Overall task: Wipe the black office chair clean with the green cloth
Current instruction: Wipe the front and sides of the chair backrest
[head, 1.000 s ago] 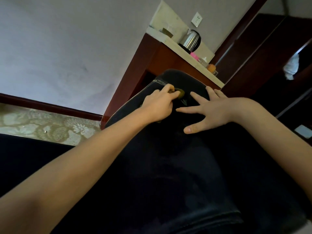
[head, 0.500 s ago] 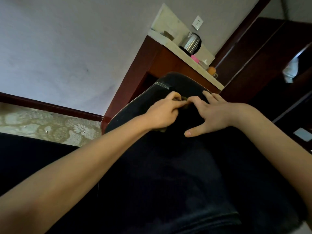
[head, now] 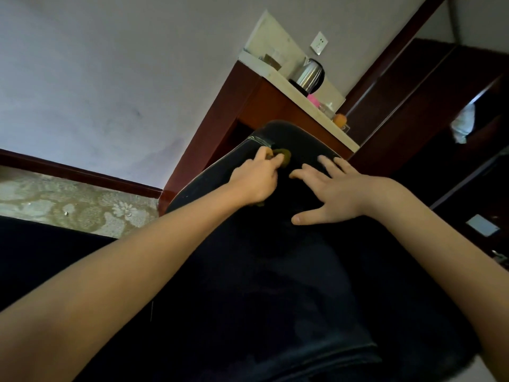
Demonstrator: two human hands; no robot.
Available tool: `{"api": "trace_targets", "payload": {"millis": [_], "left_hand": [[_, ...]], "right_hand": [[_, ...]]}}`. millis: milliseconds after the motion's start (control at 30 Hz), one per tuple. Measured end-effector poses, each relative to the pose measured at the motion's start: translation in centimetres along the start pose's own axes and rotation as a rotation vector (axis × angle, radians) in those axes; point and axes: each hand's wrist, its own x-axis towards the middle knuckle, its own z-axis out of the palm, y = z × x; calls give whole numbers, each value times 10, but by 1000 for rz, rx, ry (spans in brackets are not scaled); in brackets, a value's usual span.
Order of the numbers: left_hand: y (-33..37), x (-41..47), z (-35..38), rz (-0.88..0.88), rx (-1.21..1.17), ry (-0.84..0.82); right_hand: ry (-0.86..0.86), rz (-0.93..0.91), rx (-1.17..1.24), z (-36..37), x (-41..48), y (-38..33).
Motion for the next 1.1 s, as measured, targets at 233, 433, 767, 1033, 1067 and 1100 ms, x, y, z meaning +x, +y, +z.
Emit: {"api": "trace_targets", "payload": {"millis": [233,433,767,1033,1067,1100], "left_hand": [[-10,-30,20,-26,-252,135],[-17,-31,24,5,-227,134],[-25,36,12,16,-9,110],[-38,52,11,-77,61,154],[-41,56,9,-93,59,151],[-46,60,8,-111,63,147]], "right_hand": [[61,-27,-159,7,18,-7],[70,-10,-181,7,26,-6],[70,-17,-181,4,48,-1],[53,-20,-157,1,51,-5],[45,-20,-149,0,51,-5],[38,-20,-144,-1,51,-6]]}}
